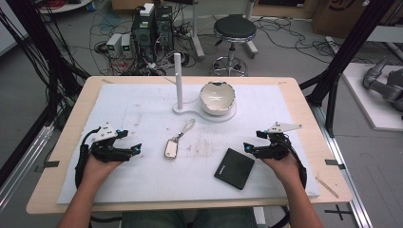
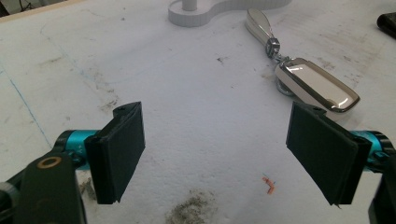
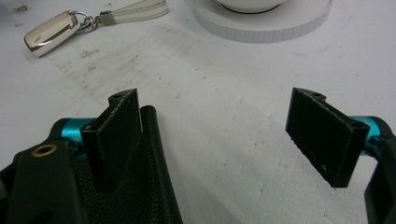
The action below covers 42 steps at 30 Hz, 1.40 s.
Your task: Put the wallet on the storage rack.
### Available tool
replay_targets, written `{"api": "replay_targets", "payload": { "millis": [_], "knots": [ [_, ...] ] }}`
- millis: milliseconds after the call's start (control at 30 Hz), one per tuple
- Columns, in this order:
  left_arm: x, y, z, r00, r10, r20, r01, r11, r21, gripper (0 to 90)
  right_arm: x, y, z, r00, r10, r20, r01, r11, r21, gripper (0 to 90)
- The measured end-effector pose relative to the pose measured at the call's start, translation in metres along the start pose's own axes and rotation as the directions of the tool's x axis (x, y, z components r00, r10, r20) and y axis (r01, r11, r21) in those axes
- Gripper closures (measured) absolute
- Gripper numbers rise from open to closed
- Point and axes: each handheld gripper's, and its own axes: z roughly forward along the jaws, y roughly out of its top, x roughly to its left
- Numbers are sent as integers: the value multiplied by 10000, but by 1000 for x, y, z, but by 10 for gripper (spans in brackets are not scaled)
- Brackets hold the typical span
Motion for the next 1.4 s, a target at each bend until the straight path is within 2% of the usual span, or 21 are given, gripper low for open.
{"api": "replay_targets", "payload": {
  "millis": [500, 967, 1200, 1400],
  "knots": [
    [0, -1, 1, 10000, 4, 49, -4, 9999, 115, 196, 0, 0, 2, 9996, -42, -270, 43, 10000, 50, 186],
    [1, -2, 2, 10000, 50, 43, -52, 9996, 267, 196, 4, -1, 16, 9972, -289, -686, 346, 9959, 834, 187],
    [0, -2, 3, 9998, 172, 63, -174, 9993, 337, 196, 10, -3, 27, 9909, -558, -1223, 750, 9846, 1580, 187],
    [0, -2, 3, 9999, 145, 37, -146, 9993, 342, 196, 15, -5, 34, 9863, -700, -1495, 1007, 9727, 2092, 189]
  ]
}}
